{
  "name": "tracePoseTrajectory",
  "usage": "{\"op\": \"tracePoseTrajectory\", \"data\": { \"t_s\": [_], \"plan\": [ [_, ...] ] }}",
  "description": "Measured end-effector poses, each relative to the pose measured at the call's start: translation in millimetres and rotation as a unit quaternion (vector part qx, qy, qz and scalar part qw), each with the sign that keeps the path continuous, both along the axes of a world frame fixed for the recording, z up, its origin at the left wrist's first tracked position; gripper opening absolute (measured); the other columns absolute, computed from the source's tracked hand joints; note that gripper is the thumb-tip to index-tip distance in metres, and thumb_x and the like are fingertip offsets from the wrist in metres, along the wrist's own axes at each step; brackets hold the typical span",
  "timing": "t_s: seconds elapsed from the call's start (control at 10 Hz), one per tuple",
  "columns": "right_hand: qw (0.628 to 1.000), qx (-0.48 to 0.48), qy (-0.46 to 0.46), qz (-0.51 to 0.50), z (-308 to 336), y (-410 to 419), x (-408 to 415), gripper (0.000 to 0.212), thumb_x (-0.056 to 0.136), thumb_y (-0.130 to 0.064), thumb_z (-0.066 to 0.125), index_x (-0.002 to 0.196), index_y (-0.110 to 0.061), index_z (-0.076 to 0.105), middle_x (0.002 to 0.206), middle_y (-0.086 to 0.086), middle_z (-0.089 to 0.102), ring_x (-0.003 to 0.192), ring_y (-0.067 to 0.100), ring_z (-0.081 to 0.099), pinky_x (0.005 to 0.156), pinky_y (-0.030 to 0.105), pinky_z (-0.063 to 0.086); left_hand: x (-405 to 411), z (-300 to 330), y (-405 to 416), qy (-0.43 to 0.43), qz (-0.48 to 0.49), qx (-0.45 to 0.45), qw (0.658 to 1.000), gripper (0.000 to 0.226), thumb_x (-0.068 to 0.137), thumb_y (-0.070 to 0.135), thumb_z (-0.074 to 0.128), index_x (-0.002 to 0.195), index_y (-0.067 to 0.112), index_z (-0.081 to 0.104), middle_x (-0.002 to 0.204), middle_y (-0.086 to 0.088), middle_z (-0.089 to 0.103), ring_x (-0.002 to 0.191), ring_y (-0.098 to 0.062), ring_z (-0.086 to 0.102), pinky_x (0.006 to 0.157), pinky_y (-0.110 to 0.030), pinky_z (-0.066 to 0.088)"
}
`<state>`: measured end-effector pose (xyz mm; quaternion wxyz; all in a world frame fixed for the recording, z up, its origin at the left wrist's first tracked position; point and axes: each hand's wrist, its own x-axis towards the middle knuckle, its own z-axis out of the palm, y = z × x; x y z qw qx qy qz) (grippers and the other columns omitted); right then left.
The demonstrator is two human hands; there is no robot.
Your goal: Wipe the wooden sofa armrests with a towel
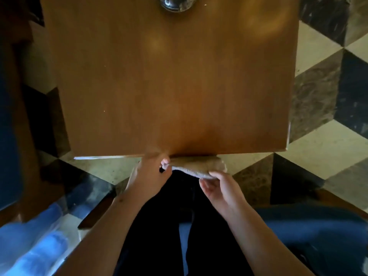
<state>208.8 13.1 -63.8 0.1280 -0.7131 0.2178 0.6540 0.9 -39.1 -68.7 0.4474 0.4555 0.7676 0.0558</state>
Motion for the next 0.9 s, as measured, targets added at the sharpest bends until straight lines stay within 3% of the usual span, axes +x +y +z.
{"op": "tracePoseTrajectory", "data": {
  "t_s": [0.1,0.2,0.3,0.5,0.7,0.8,0.9],
  "plan": [
    [0.999,0.038,0.0,0.038,-10.6,31.5,-21.0,0.017,0.1,-0.004,0.061,0.117,-0.003,0.058,0.124,0.019,0.058,0.097,0.027,0.067,0.06,0.032,0.062,-21.0,-10.7,36.5,-0.008,-0.004,-0.015,1.0,0.004,0.088,0.025,0.066,0.092,0.024,0.068,0.09,0.006,0.072,0.081,-0.016,0.065,0.075,-0.031,0.052],
    [0.991,0.067,-0.002,0.116,-14.8,65.8,-38.9,0.007,0.1,-0.007,0.061,0.094,-0.007,0.059,0.104,0.015,0.06,0.096,0.026,0.068,0.06,0.031,0.063,-38.7,-16.3,68.9,-0.013,-0.021,-0.022,0.999,0.002,0.09,0.027,0.066,0.089,0.026,0.067,0.086,0.008,0.07,0.08,-0.013,0.066,0.075,-0.029,0.052],
    [0.986,0.081,-0.008,0.148,-20.4,97.5,-55.5,0.003,0.1,-0.008,0.061,0.098,-0.007,0.06,0.103,0.016,0.067,0.094,0.026,0.072,0.063,0.034,0.064,-53.2,-29.3,98.0,-0.007,-0.037,-0.026,0.999,0.006,0.095,0.029,0.064,0.093,0.024,0.068,0.089,0.008,0.069,0.079,-0.011,0.064,0.072,-0.027,0.046],
    [0.978,0.076,-0.025,0.192,-38.4,131.8,-74.1,0.009,0.101,-0.013,0.06,0.097,-0.005,0.06,0.113,0.018,0.071,0.088,0.023,0.075,0.062,0.035,0.064,-67.6,-44.9,139.2,0.017,-0.056,-0.018,0.998,0.01,0.096,0.026,0.061,0.091,0.022,0.069,0.101,-0.002,0.075,0.092,-0.022,0.068,0.084,-0.037,0.055],
    [0.977,0.09,-0.019,0.191,-36.9,148.7,-82.8,0.028,0.105,-0.023,0.052,0.122,-0.004,0.064,0.118,0.016,0.073,0.098,0.027,0.075,0.077,0.04,0.064,-70.0,-39.8,160.5,0.054,-0.028,-0.011,0.998,0.017,0.093,0.011,0.056,0.1,0.019,0.069,0.109,-0.004,0.069,0.098,-0.025,0.066,0.082,-0.035,0.053],
    [0.972,0.086,-0.01,0.22,-15.2,157.9,-99.5,0.028,0.105,-0.02,0.051,0.127,-0.004,0.059,0.119,0.016,0.072,0.1,0.028,0.074,0.082,0.041,0.062,-71.6,-10.0,178.8,0.068,-0.071,-0.034,0.995,0.019,0.092,0.011,0.055,0.106,0.016,0.067,0.116,-0.007,0.061,0.103,-0.028,0.061,0.083,-0.037,0.051],
    [0.946,0.149,-0.011,0.288,33.3,182.6,-123.9,0.028,0.106,-0.021,0.053,0.128,-0.006,0.06,0.119,0.015,0.071,0.104,0.026,0.074,0.087,0.04,0.061,-78.9,41.2,211.2,0.075,-0.1,-0.022,0.992,0.024,0.093,0.02,0.054,0.114,0.015,0.064,0.123,-0.01,0.06,0.112,-0.032,0.058,0.094,-0.045,0.051]
  ]
}}
